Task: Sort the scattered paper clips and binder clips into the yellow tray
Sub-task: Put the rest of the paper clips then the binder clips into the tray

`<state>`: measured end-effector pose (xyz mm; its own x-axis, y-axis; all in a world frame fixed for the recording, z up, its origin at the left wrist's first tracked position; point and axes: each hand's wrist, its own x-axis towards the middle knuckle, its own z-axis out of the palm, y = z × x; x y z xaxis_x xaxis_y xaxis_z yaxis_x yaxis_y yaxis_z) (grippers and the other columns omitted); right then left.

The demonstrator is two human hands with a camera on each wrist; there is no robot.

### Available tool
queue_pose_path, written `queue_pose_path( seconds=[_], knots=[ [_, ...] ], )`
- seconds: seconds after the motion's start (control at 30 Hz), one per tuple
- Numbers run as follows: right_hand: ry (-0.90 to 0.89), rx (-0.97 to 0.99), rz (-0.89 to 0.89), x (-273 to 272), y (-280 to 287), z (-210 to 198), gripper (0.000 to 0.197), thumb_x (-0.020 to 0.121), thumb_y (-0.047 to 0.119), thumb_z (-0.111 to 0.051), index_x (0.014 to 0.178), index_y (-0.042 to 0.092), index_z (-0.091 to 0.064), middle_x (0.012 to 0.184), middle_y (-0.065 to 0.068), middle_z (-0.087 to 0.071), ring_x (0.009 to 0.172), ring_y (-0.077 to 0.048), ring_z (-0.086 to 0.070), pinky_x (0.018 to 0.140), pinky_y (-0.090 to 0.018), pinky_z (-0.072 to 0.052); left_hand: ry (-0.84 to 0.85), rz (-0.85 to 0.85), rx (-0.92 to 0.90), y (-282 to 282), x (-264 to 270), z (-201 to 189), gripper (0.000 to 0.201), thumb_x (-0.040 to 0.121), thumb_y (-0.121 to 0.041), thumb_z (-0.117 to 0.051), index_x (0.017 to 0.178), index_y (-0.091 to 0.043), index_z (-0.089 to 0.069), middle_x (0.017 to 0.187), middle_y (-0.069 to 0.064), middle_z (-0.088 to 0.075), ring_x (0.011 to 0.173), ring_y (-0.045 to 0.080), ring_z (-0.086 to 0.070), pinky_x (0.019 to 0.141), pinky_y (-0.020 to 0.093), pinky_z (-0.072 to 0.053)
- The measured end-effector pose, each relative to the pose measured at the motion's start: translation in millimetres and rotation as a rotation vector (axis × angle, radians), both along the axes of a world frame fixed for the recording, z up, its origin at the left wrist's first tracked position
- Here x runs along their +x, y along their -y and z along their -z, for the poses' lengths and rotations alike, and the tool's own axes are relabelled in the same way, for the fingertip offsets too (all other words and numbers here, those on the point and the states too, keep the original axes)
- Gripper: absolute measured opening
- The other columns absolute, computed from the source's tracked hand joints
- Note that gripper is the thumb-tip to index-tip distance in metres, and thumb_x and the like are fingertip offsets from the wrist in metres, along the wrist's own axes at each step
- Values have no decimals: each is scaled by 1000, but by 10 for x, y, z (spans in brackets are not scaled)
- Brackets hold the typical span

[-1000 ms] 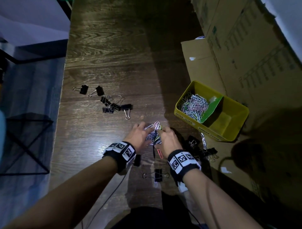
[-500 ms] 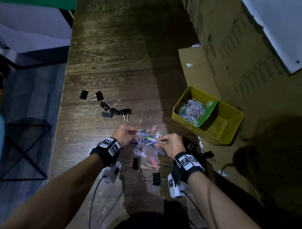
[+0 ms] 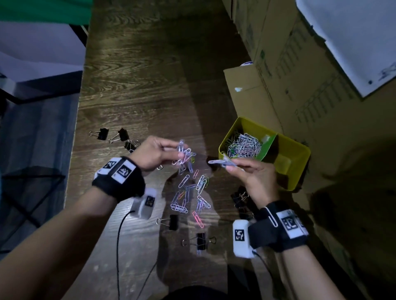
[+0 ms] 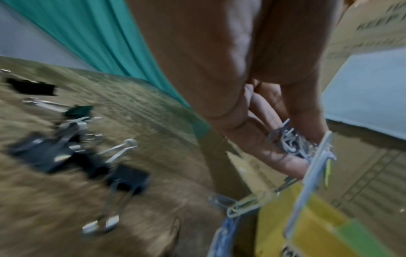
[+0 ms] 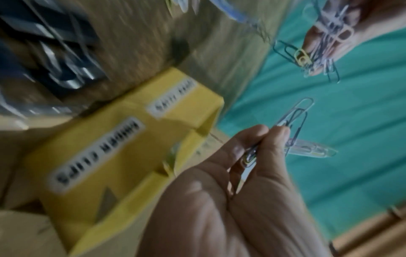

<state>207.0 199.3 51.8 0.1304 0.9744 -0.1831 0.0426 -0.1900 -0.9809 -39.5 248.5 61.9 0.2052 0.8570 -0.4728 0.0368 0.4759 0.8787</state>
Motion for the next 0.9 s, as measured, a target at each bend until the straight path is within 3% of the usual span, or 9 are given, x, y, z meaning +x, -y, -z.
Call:
queue_pose_path(
  seconds=[0.23,0.37,0.43,0.53,0.63,0.73,0.8,0.83,0.9],
  knots=[
    [-133,95,175,257,-263,-374,24,69,-11,-72,82,9,-68,69,12,-72,68,-5,-70,63,-15,-53,286,73,92,-510,731,-585,23,78,8,-56,97,-4,-63,76,7,-73,68,18,-70,60,25,-56],
    [-166,58,331,350,-417,-385,25,70,-9,-73,79,14,-67,64,9,-72,64,-4,-68,65,-15,-53,362,132,113,-743,1085,-756,22,81,7,-57,99,-4,-63,79,7,-73,71,19,-70,65,27,-58],
    [-143,11,377,377,-477,-358,25,72,-7,-73,80,15,-67,71,4,-72,66,-6,-69,70,-18,-55,337,138,85,-823,1206,-697,23,81,8,-59,102,1,-63,79,9,-72,71,20,-70,61,27,-57],
    [20,-64,366,366,-578,-232,17,74,-2,-74,85,10,-70,83,-6,-71,71,-10,-69,74,-22,-56,186,123,15,-855,1339,-408,24,78,7,-64,102,6,-62,81,10,-72,72,20,-69,57,24,-56],
    [314,-128,278,322,-713,-17,18,75,8,-76,92,10,-73,88,-6,-73,77,-17,-68,75,-30,-57,-178,200,53,-825,1392,-29,20,76,3,-69,96,3,-67,82,12,-69,69,20,-66,60,27,-56],
    [547,-154,128,223,-826,157,16,77,10,-74,92,12,-74,93,-7,-73,87,-22,-67,84,-37,-55,-570,405,168,-745,1404,144,14,77,-17,-72,89,-12,-69,78,6,-66,76,22,-66,64,24,-47],
    [690,-184,29,177,-860,204,18,80,9,-70,98,10,-72,100,-10,-71,94,-25,-65,88,-37,-53,-720,520,208,-723,1398,134,15,81,-28,-67,93,-20,-67,84,3,-64,81,20,-62,66,19,-40],
    [759,-198,-15,172,-864,217,19,82,8,-68,100,10,-72,103,-12,-70,98,-27,-63,90,-38,-52,-759,571,227,-738,1382,146,24,83,-31,-64,103,-20,-67,89,4,-64,84,19,-61,67,19,-39],
    [836,-234,-104,190,-862,230,25,82,9,-67,107,10,-68,112,-13,-66,109,-29,-57,97,-37,-47,-788,636,278,-786,1315,147,31,84,-30,-60,114,-23,-65,98,6,-68,91,20,-64,71,20,-43]
  ],
)
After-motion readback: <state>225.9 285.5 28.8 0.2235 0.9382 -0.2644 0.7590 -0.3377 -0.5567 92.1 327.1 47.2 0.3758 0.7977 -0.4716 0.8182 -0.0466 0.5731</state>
